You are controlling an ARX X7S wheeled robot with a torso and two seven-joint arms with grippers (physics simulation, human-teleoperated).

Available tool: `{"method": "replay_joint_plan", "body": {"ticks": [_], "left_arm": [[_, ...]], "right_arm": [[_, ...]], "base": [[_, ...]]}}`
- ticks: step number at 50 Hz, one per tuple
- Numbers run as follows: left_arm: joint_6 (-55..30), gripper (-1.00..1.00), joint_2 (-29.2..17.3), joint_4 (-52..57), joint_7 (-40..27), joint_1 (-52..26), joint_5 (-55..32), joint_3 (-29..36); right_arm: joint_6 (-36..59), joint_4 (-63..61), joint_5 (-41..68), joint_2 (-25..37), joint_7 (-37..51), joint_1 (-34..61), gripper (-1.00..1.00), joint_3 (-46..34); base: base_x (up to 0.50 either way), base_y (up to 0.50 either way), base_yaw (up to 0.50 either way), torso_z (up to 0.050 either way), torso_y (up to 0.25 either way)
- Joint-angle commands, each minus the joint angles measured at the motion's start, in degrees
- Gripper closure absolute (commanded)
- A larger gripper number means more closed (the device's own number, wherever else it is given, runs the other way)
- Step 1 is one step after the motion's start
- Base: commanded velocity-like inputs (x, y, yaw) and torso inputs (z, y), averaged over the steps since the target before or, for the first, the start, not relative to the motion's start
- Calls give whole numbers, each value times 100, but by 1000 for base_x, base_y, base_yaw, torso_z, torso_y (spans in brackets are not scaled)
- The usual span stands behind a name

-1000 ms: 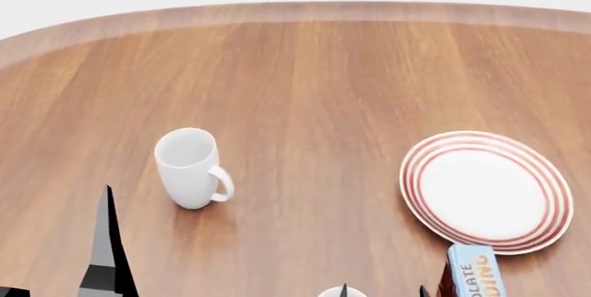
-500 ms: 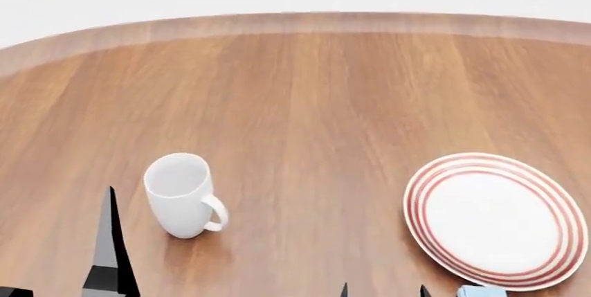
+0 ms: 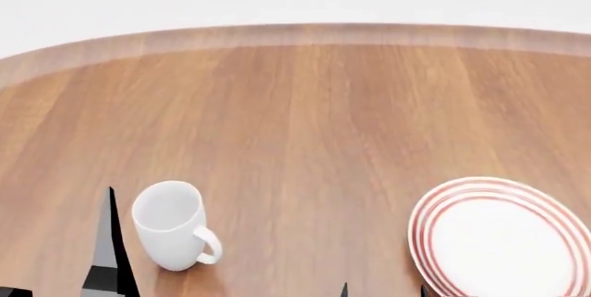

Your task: Pick up the red mug and put it on the plate

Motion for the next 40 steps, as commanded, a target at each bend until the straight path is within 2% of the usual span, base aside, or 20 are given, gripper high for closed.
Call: {"method": "replay_joint_plan", "body": {"ticks": [1,11,31,40], "left_arm": [[-11,-100,-27,15,-23,-3,-16,11],[-18,-100,-50,22,-45,-8,-28,17],[-177,-100,-131,291,-106,49,-92,-23],[-353,-100,-123,438,-147,29,-121,-4]], "right_arm": [[-20,9,20,17,21,3,-100,-25],[49,17,17,39,66,22,-100,-62],[-34,1,20,84,89,14,-100,-105],[386,-1220,-160,474,212,-359,-100,-252]], "base": [[180,0,0,0,0],[153,0,0,0,0],[2,0,0,0,0],[0,0,0,0,1]]}}
